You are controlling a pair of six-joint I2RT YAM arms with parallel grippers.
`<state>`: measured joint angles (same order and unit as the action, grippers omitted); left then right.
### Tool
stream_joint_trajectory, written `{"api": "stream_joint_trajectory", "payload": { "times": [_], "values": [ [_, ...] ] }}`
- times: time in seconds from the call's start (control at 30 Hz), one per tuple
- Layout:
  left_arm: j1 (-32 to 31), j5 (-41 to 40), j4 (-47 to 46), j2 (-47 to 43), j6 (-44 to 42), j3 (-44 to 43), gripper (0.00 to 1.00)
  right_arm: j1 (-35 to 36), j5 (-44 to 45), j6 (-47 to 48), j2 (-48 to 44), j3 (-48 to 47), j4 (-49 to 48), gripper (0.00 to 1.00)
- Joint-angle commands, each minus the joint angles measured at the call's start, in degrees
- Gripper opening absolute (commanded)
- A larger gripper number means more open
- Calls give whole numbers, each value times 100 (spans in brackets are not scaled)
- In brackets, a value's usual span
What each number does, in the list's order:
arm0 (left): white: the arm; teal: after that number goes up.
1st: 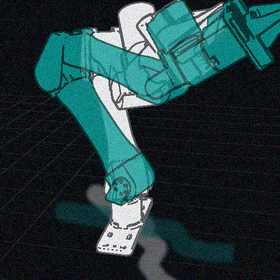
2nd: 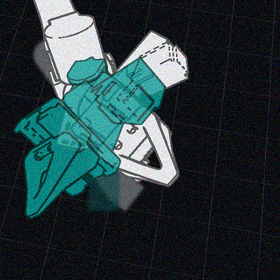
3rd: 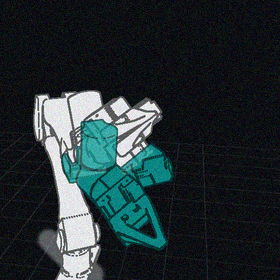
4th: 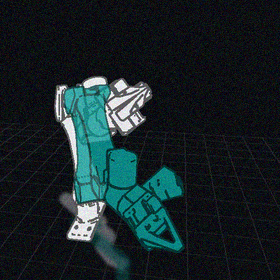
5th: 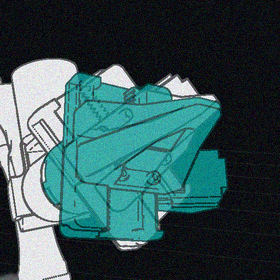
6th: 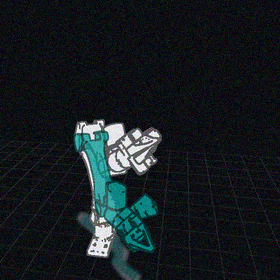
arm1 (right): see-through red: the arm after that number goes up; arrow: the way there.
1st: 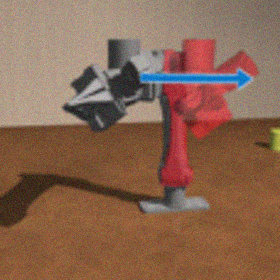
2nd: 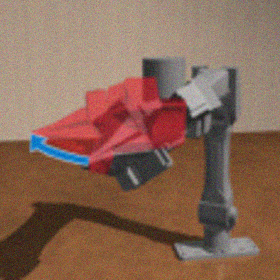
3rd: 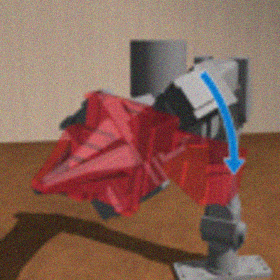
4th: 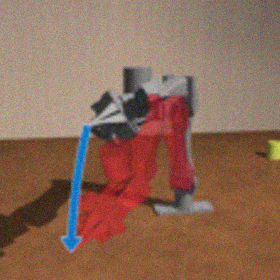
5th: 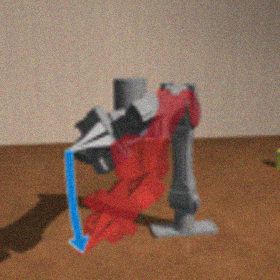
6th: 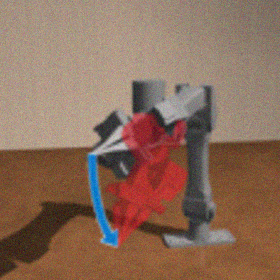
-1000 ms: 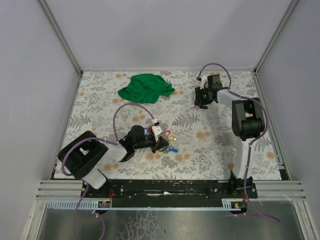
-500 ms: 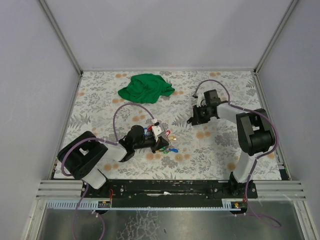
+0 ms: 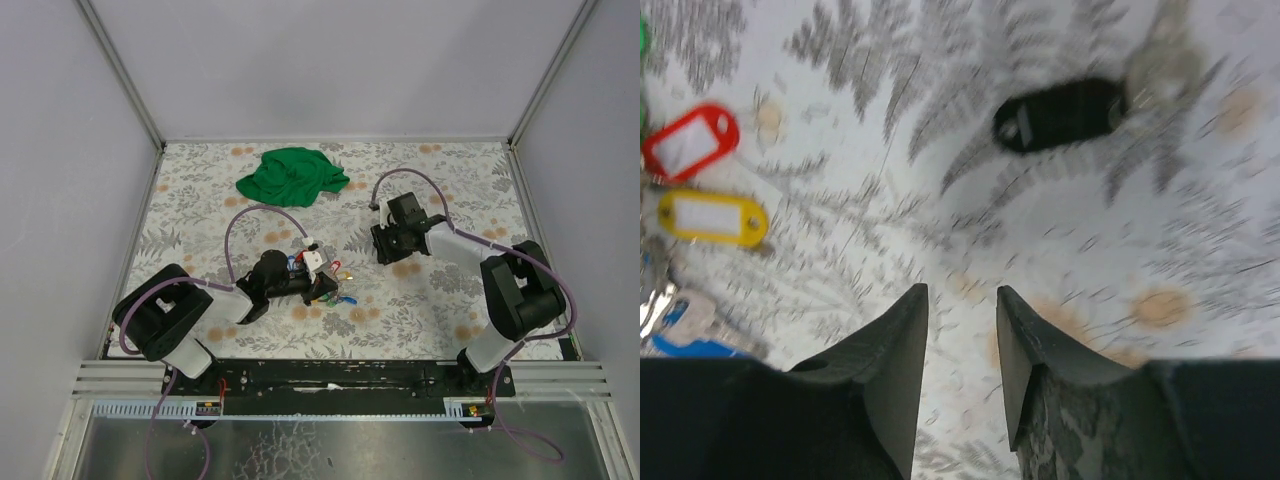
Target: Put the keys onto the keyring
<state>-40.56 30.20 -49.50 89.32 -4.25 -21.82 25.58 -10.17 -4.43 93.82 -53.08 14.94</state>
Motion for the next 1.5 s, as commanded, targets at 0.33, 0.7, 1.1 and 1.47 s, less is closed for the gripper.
{"api": "stream_joint_trajectory", "payload": {
  "times": [0.33,0.7,1.1,1.47],
  "values": [
    [-23,25,-172,-134,44,-28,0,-325,1124,1045,1682,-2201,-240,37],
    [-26,72,-142,-79,68,-73,0,-346,1342,431,1828,-1996,540,27],
    [-40,121,-142,-137,122,-54,0,147,757,-549,91,-624,841,29],
    [-54,136,-138,-131,122,-59,0,916,1534,742,-139,-704,1715,37]
  ]
}}
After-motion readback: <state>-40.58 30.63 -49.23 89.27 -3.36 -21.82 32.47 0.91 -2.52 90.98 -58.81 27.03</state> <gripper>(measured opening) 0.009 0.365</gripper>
